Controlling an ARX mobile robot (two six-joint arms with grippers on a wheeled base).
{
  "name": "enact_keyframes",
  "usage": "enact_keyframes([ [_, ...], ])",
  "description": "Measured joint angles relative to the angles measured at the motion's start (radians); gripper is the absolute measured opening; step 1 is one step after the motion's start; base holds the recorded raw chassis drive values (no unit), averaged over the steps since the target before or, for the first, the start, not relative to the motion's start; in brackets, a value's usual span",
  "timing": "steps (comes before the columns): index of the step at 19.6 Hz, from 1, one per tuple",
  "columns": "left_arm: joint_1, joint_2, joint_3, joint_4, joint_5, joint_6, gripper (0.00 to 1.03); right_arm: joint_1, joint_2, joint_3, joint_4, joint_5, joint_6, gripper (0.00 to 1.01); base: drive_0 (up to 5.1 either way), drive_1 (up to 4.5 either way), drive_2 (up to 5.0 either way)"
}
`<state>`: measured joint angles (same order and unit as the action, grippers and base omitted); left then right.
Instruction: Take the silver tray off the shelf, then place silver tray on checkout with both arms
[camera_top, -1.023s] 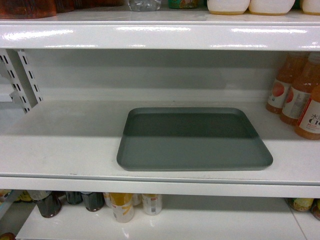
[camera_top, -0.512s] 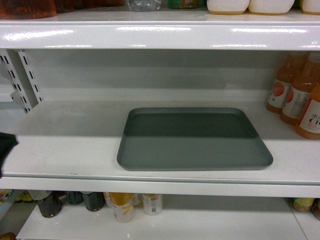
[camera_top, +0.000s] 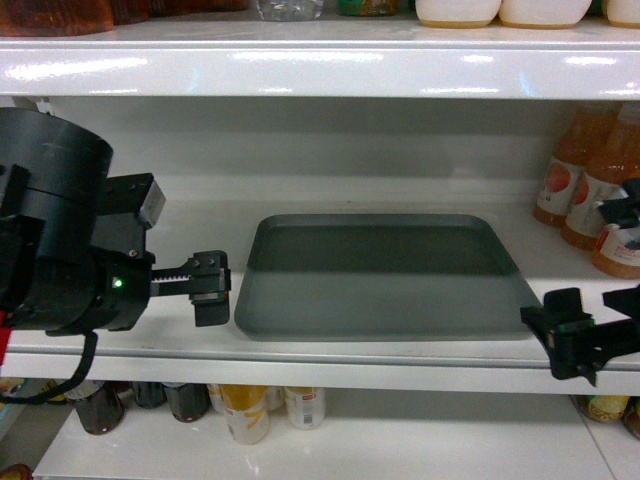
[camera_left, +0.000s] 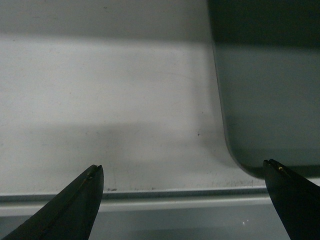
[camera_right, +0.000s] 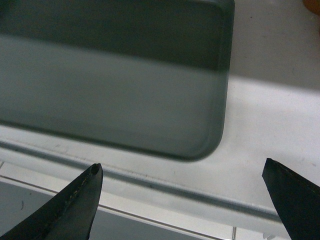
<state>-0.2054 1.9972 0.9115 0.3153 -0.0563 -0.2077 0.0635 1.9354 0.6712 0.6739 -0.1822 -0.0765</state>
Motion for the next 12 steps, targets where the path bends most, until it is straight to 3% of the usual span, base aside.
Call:
enact_keyframes([
  [5,-0.039,0.145,0.194,-0.08,-0.026,-0.026,0.98,0.002,0.201,0.273,-0.099,0.043,0.005,0.98,0.0,0.0,0.0],
  [9,-0.034,0.234,0.322,-0.173,-0.042,-0.046,0.98,0.003,0.319,0.472,-0.211,0.074,0.022,0.98,0.0,0.0,0.0],
  [12,-0.028,0.308,0.424,-0.241,-0.043,-0.055,0.98,0.003,0.403,0.622,-0.288,0.125,0.027,0.98,0.0,0.0,0.0],
])
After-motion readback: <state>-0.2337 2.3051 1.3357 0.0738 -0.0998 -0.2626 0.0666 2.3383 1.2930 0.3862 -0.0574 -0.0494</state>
